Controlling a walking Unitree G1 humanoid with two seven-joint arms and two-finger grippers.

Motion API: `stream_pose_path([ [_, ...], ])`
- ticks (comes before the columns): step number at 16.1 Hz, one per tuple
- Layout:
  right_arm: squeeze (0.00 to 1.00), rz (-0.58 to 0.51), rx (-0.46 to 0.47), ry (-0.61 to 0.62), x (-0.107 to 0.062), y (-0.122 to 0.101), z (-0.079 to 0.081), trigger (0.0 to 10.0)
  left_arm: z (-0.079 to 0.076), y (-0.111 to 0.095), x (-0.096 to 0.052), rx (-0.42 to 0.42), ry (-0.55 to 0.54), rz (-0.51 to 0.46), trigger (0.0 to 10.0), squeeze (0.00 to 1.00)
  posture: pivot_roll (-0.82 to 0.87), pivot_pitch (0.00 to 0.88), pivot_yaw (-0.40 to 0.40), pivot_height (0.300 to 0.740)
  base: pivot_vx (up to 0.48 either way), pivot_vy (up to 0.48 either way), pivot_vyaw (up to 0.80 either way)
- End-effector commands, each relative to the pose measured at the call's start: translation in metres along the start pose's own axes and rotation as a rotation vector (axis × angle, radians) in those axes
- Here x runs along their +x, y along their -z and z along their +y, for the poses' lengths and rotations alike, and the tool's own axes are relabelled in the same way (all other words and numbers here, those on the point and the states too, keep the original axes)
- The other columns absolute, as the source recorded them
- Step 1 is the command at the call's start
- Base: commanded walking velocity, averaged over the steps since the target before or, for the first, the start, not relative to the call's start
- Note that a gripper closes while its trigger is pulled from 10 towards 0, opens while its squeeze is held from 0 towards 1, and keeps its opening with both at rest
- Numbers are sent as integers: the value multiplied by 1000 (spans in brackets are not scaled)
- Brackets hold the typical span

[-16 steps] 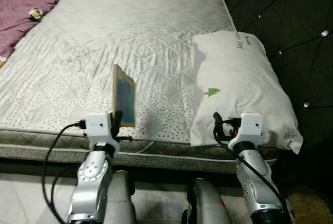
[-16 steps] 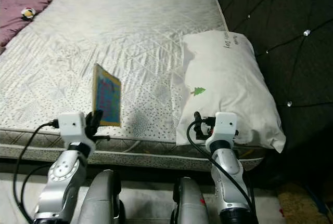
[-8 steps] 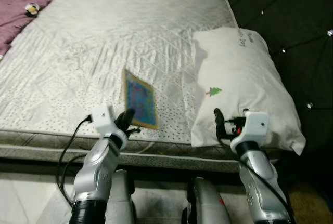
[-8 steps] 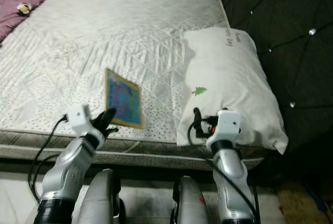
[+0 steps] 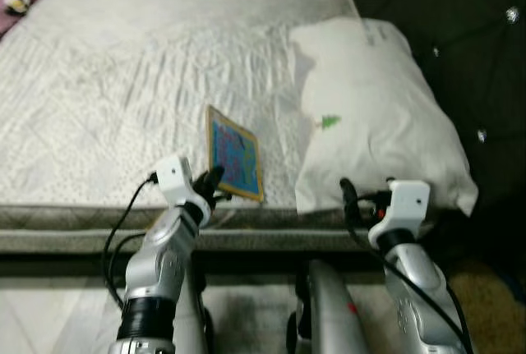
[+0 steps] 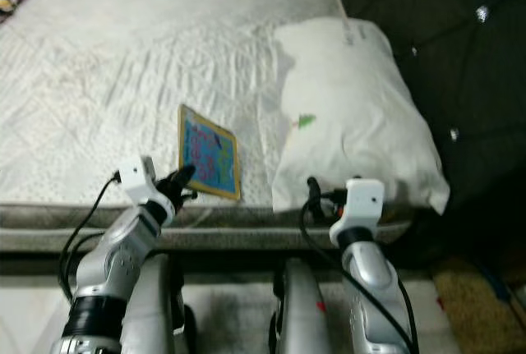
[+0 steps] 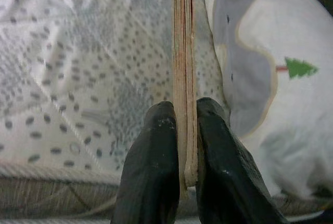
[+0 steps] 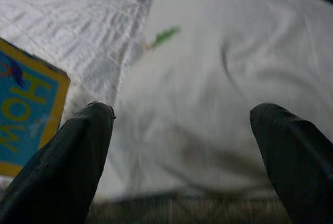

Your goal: Clean up the room

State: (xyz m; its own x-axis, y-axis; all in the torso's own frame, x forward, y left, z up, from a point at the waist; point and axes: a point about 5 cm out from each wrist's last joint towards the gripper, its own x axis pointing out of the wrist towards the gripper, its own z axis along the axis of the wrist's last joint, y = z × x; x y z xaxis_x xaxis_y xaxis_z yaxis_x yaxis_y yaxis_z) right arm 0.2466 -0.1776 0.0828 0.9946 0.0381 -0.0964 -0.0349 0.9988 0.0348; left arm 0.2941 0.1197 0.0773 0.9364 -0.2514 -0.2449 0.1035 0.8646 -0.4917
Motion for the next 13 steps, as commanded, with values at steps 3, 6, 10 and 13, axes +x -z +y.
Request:
stream_pose_path([
  [3,0,23,-5,9,-4,2,-3,10000,-2,-1,2,1,7,-6,10000,0,-105,148,-24,541,0,0,0],
  [6,0,34,-9,23,-4,4,-6,10000,-4,-8,10,-61,28,-12,10000,0,-102,149,-23,541,0,0,0],
  [10,0,39,-8,21,-4,4,-5,10000,-8,-23,27,-172,46,-36,10000,0,-100,143,-23,541,0,0,0],
  [13,0,24,-10,20,-7,-1,-6,10000,-5,-27,36,-199,66,-17,10000,0,-117,142,-21,541,0,0,0],
])
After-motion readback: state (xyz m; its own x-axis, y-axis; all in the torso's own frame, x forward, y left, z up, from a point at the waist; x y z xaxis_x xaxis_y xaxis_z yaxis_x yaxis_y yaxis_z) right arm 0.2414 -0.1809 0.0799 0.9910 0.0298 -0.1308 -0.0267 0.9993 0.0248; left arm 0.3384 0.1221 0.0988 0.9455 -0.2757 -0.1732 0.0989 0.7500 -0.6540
